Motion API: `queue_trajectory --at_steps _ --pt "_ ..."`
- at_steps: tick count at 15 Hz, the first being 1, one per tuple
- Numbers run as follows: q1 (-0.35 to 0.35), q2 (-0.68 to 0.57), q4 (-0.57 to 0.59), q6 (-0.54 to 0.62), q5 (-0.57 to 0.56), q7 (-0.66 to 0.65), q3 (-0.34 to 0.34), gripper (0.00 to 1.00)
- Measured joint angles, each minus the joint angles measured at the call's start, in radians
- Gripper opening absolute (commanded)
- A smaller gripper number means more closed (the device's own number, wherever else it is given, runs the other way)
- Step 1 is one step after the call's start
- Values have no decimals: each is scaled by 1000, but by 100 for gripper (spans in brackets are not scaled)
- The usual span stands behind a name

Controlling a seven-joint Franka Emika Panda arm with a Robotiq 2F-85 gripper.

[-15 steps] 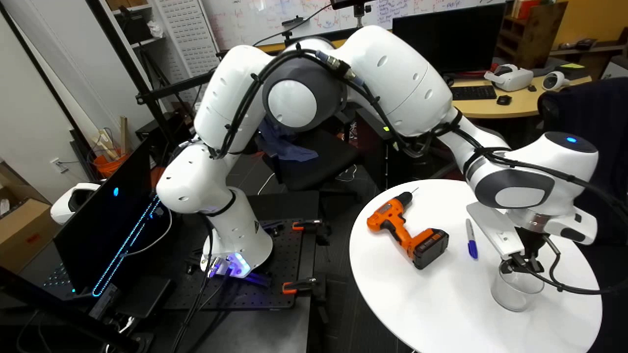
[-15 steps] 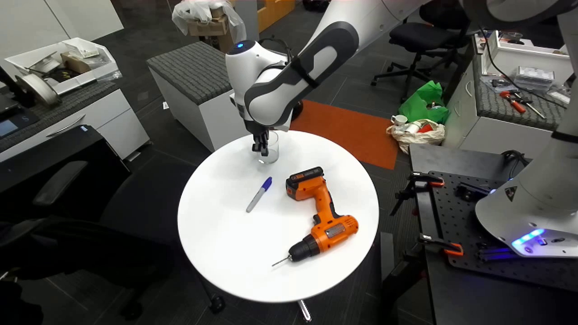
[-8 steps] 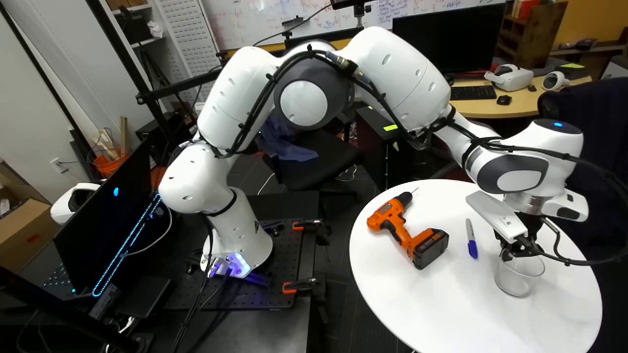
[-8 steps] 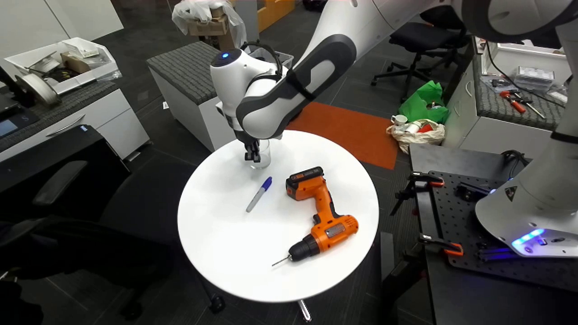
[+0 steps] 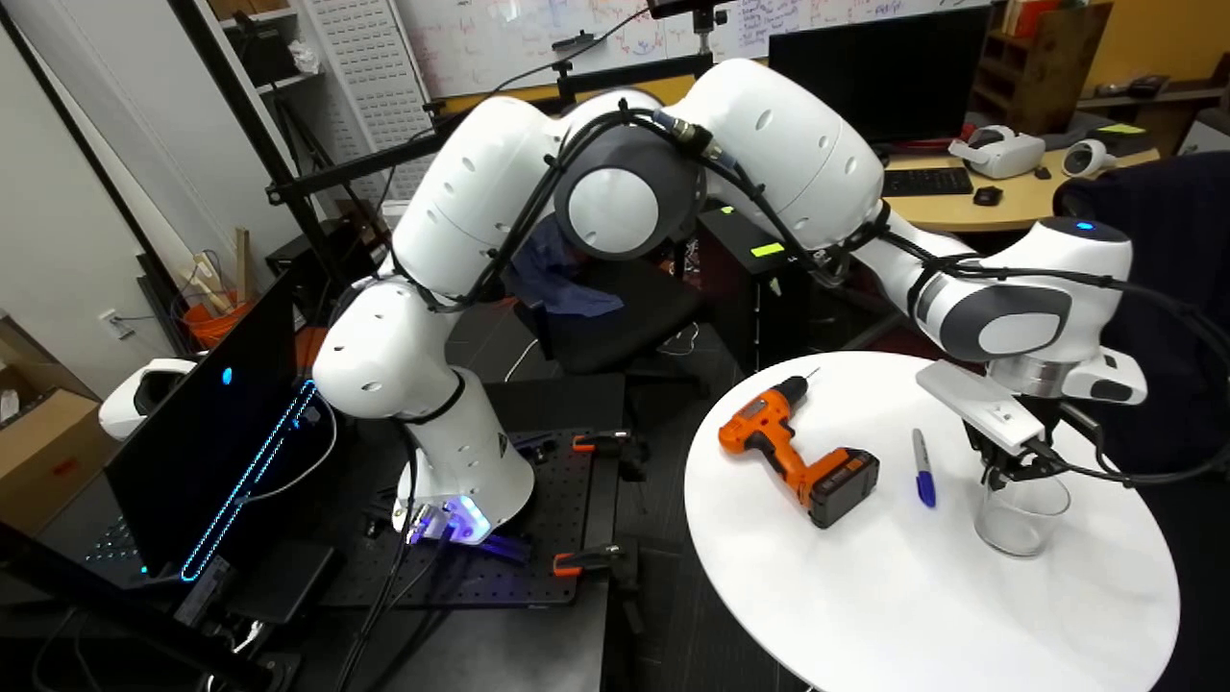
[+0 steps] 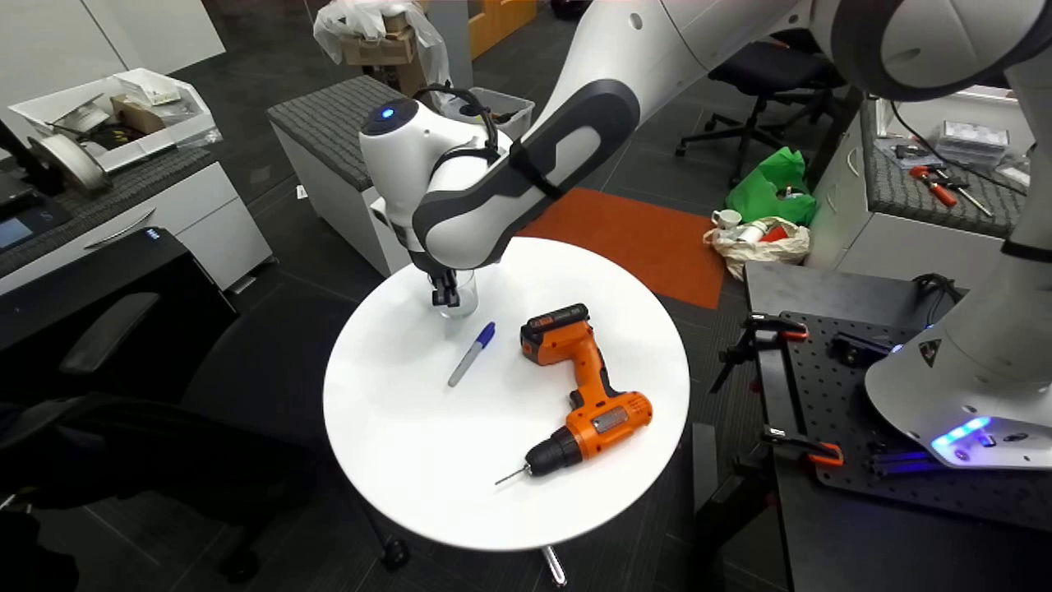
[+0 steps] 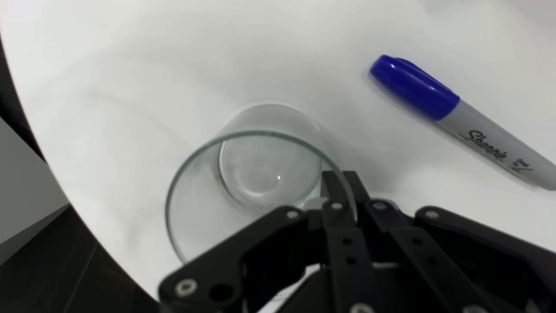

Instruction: Move the glass container to the left

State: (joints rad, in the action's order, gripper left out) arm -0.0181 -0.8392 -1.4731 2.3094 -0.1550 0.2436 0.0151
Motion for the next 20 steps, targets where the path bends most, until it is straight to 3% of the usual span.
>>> queue_trajectory --at_steps 11,18,19,20 --pt "3 -34 82 -88 0 112 -76 1" --pt "24 -63 132 -115 -5 190 -84 1" --pt "28 -67 139 -116 -8 200 -84 29" --pt "31 -71 146 -117 -14 206 -84 31"
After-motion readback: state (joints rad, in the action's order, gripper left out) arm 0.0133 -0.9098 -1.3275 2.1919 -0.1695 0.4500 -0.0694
